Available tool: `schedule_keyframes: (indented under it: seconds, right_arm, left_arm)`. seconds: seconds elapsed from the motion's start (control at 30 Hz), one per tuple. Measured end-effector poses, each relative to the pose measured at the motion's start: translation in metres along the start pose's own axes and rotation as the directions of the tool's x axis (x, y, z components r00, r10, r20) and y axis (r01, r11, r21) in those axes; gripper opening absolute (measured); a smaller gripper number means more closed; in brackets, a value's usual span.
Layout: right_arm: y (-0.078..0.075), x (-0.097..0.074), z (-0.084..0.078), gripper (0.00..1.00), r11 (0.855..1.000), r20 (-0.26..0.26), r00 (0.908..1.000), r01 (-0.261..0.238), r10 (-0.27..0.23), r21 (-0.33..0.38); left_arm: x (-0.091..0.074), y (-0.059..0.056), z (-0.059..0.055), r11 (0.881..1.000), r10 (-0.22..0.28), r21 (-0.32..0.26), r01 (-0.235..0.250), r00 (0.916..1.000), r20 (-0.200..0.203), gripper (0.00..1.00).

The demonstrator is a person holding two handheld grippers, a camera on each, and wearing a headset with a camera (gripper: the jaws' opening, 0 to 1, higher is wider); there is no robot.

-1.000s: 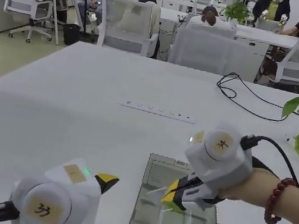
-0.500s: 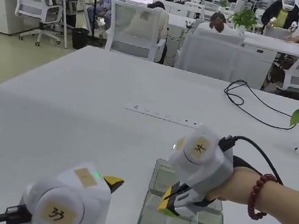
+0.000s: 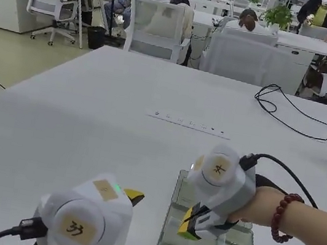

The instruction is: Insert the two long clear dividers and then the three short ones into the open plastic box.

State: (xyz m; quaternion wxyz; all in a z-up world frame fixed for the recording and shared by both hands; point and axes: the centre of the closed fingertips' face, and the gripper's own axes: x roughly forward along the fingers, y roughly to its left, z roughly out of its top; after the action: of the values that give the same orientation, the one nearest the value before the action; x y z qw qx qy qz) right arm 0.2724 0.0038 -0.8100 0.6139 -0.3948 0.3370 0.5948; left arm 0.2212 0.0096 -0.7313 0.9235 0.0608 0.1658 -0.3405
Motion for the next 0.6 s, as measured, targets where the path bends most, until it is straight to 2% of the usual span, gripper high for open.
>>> schedule_keyframes:
  seconds: [0.27,0.33,0.6]
  right_arm:
    - [0.0018,-0.0010,0.0010,0.02,1.000,0.010,0.9999,-0.001,0.001,-0.025]
    - [0.0008,-0.0001,0.0017,0.02,1.000,0.006,1.0000,-0.003,0.003,-0.010]
    - [0.0022,0.0080,0.0000,0.02,1.000,-0.025,0.9996,-0.009,0.009,-0.026]
  left_arm:
    - [-0.0001,0.0009,-0.0002,1.000,0.006,-0.002,-0.006,1.0000,-0.001,0.83]
    - [-0.0002,0.0012,-0.0006,1.000,0.007,-0.004,-0.007,1.0000,-0.004,0.83]
    - [-0.0002,-0.0015,0.0007,1.000,-0.003,0.003,0.003,1.0000,0.005,0.84]
